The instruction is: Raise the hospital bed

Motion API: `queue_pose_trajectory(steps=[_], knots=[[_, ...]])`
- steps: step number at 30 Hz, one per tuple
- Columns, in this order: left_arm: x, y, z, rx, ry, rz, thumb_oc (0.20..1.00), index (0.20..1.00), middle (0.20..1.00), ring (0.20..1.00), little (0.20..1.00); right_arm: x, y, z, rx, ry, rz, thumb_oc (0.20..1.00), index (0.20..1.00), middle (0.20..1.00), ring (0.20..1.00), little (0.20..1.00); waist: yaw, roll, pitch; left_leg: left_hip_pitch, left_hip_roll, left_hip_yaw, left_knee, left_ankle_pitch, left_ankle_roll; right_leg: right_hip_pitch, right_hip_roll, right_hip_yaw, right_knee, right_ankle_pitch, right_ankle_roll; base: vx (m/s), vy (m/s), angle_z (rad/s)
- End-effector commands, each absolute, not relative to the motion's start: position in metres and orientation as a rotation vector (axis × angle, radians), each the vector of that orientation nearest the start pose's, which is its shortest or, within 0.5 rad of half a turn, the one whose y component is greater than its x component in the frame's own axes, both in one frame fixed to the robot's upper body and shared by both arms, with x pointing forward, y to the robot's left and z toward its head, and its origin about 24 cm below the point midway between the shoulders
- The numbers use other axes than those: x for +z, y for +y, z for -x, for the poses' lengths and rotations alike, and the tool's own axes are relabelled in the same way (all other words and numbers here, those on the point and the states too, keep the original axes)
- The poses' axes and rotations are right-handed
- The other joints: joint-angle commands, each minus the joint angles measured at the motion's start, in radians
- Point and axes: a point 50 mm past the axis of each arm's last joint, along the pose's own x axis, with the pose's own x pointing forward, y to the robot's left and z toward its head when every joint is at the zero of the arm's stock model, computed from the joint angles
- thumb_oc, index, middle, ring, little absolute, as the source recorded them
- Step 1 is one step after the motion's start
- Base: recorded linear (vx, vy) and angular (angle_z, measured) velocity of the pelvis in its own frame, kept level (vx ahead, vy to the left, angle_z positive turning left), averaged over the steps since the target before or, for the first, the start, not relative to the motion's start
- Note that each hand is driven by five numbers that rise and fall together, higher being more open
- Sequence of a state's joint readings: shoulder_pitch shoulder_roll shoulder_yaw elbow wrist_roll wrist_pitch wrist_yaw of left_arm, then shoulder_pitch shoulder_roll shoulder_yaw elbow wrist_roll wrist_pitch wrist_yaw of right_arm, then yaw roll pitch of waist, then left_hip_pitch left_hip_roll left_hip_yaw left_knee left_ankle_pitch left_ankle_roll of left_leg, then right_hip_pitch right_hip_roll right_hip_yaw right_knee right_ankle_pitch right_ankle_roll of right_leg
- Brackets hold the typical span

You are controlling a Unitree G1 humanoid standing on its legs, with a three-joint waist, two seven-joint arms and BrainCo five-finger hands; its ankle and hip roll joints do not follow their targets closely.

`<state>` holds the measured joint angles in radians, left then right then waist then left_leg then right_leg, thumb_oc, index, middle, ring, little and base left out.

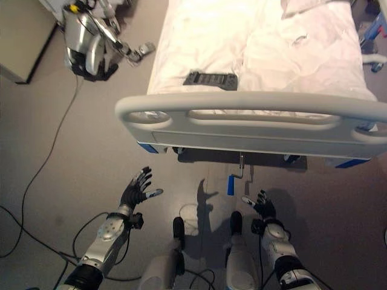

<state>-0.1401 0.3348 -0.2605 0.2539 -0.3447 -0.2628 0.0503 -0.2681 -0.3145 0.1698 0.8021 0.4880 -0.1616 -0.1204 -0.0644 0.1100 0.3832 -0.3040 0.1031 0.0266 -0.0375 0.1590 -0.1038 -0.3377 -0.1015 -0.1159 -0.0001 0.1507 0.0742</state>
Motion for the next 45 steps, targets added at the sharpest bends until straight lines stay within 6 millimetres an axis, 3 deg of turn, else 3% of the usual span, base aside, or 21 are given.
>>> queue_pose_trajectory(steps=[1,7,10,12,13,16,29,45], knots=[[0.087,0.164,-0.280,-0.188,-0.297,0.001,1.000,1.000,1.000,1.000,1.000,-0.015,-0.212,-0.291,-0.156,0.242,-0.052,1.000,1.000,1.000,1.000,1.000,0.003,-0.066,0.028,-0.038,-0.042,0.006,0.122,-0.066,0.013,-0.059,-0.033,0.008,0.133,-0.089,0.069,-0.11,0.009,0.00],[0.151,0.142,-0.277,-0.308,-0.567,0.028,1.000,1.000,1.000,1.000,1.000,0.021,-0.203,-0.316,-0.159,0.093,-0.130,1.000,1.000,1.000,1.000,1.000,-0.004,-0.048,0.099,-0.170,-0.046,0.014,0.184,-0.066,0.010,-0.206,-0.042,0.020,0.207,-0.084,0.069,-0.07,0.036,0.03],[0.175,0.135,-0.270,-0.358,-0.675,0.053,1.000,1.000,1.000,1.000,1.000,0.035,-0.194,-0.325,-0.125,0.048,-0.156,1.000,1.000,1.000,1.000,1.000,-0.006,-0.048,0.127,-0.212,-0.051,0.016,0.191,-0.064,0.007,-0.250,-0.042,0.026,0.212,-0.077,0.071,-0.05,0.029,0.03],[0.181,0.134,-0.268,-0.367,-0.700,0.058,1.000,1.000,1.000,1.000,1.000,0.041,-0.190,-0.329,-0.118,0.030,-0.163,1.000,1.000,1.000,1.000,1.000,-0.006,-0.049,0.137,-0.231,-0.051,0.017,0.197,-0.063,0.006,-0.265,-0.045,0.027,0.213,-0.072,0.073,-0.05,0.016,0.00],[0.196,0.130,-0.262,-0.391,-0.768,0.067,1.000,1.000,1.000,1.000,1.000,0.050,-0.181,-0.334,-0.097,-0.004,-0.191,1.000,1.000,1.000,1.000,1.000,-0.006,-0.049,0.137,-0.276,-0.054,0.017,0.201,-0.062,0.006,-0.306,-0.046,0.033,0.211,-0.063,0.075,-0.06,0.035,0.01],[0.209,0.125,-0.258,-0.403,-0.828,0.078,1.000,1.000,1.000,1.000,1.000,0.064,-0.167,-0.341,-0.055,-0.043,-0.246,1.000,1.000,1.000,1.000,1.000,-0.002,-0.049,0.137,-0.330,-0.060,0.018,0.198,-0.056,0.007,-0.365,-0.049,0.034,0.209,-0.050,0.079,-0.03,0.038,0.02],[0.221,0.117,-0.250,-0.391,-0.878,0.139,1.000,1.000,1.000,1.000,1.000,0.099,-0.133,-0.348,0.106,-0.131,-0.410,1.000,1.000,1.000,1.000,1.000,0.004,-0.057,0.137,-0.473,-0.074,0.023,0.235,-0.068,0.015,-0.484,-0.062,0.037,0.207,-0.037,0.076,0.01,0.009,0.00],[0.223,0.111,-0.252,-0.389,-0.865,0.170,1.000,1.000,1.000,1.000,1.000,0.104,-0.133,-0.367,0.101,-0.068,-0.385,1.000,1.000,1.000,1.000,1.000,0.013,-0.045,0.137,-0.516,-0.079,0.033,0.252,-0.086,0.027,-0.524,-0.062,0.047,0.206,-0.042,0.071,0.02,0.015,0.01]])
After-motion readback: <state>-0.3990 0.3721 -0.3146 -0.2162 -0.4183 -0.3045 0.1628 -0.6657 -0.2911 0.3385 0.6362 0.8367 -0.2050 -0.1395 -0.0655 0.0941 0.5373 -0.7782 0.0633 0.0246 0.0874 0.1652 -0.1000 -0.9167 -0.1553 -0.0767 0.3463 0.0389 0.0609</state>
